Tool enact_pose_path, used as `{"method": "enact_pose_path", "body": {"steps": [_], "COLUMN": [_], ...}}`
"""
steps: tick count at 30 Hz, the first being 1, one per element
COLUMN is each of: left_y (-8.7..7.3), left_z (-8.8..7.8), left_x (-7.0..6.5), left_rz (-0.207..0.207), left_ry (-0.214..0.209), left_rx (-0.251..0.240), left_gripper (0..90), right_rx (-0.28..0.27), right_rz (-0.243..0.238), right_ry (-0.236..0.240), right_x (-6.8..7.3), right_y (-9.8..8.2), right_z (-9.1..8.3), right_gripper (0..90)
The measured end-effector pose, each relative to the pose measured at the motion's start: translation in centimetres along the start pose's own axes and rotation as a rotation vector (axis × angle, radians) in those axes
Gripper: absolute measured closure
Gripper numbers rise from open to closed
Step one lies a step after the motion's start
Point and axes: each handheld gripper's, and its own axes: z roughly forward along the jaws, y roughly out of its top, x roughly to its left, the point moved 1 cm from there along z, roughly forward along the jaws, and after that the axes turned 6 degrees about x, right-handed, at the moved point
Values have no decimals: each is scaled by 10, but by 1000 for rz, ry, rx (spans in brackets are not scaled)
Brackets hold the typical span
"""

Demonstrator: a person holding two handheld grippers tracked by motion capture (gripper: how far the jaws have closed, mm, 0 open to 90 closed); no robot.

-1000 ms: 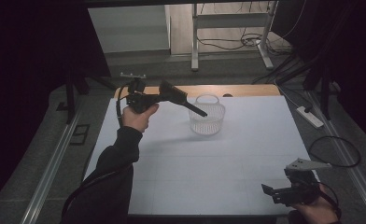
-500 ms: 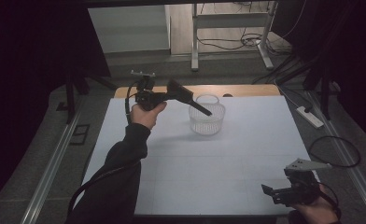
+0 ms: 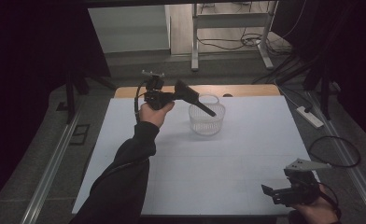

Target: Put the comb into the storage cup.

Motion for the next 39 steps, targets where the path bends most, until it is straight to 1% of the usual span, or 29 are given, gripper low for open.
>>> {"method": "enact_pose_path", "body": {"steps": [12, 28, 39], "left_y": [-1, -10, -17], "left_z": [16, 33, 43], "left_x": [-1, 6, 11], "left_rz": [-5, -28, -47], "left_ry": [13, 11, 8], "left_rx": [19, 38, 41], "left_gripper": [830, 830, 830], "right_rx": [6, 8, 9], "right_rz": [-5, -6, -5], "right_ry": [1, 5, 7], "right_x": [1, 1, 0], "right_y": [0, 0, 0], "right_z": [0, 1, 1], "right_gripper": [0, 0, 0]}}
